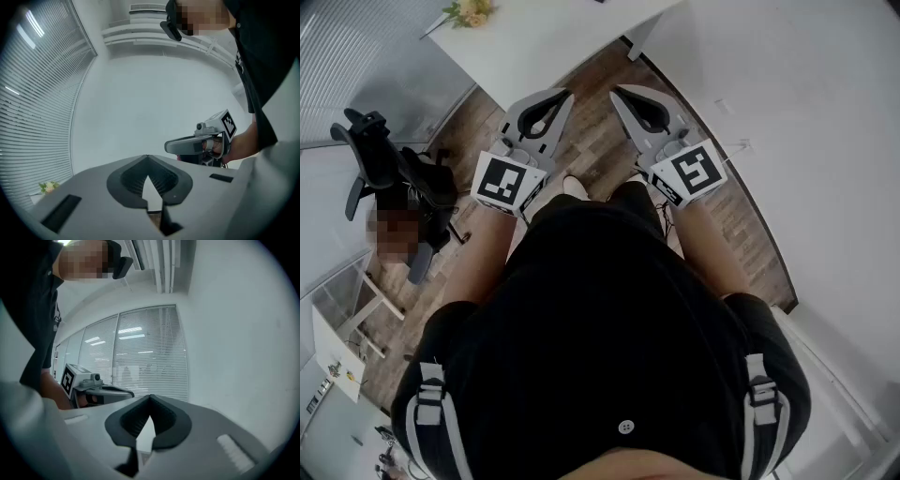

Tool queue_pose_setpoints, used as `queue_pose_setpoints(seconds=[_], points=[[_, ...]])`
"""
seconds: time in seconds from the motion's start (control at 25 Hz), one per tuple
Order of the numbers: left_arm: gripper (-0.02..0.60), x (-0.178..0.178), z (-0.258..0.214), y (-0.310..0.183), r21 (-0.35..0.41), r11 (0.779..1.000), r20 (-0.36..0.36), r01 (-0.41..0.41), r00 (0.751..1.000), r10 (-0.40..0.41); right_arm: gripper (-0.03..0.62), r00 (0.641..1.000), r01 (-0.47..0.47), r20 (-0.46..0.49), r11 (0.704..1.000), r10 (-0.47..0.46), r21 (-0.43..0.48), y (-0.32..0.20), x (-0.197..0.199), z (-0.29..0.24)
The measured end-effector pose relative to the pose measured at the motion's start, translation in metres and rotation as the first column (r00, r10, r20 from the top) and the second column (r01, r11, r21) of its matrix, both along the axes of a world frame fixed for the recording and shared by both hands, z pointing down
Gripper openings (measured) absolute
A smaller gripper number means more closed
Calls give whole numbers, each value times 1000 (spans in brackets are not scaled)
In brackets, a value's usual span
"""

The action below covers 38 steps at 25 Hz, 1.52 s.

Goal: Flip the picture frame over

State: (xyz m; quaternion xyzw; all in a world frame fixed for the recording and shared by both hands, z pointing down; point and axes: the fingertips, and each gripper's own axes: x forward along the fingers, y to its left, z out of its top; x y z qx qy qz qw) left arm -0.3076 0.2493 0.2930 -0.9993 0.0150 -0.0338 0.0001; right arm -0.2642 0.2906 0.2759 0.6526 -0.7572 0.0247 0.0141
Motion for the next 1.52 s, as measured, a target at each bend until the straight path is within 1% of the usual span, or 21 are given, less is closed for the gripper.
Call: queue_pose_setpoints(seconds=[0.2,0.4,0.76,1.12,1.32,1.52], points=[[6,-2,-2,5,-3,1000,0,6,1000,-6,9,1000,-13,12,1000,13,-5,4,2,2],[6,-5,-2,4,-7,1000,-5,10,1000,-10,11,999,-14,35,1000,14,11,4,0,-1],[6,-8,-5,3,-9,1000,-1,-2,1000,2,11,999,-14,44,1000,14,3,6,-3,0],[6,-5,-3,-2,-24,1000,-12,9,1000,-10,9,999,-3,42,1000,3,0,7,2,3],[6,4,-3,-1,-34,999,-13,4,1000,-4,9,998,-11,54,1000,11,-8,5,13,6],[6,22,-2,-6,-35,999,-9,21,1000,-21,11,998,-14,63,1000,14,1,0,37,7]])
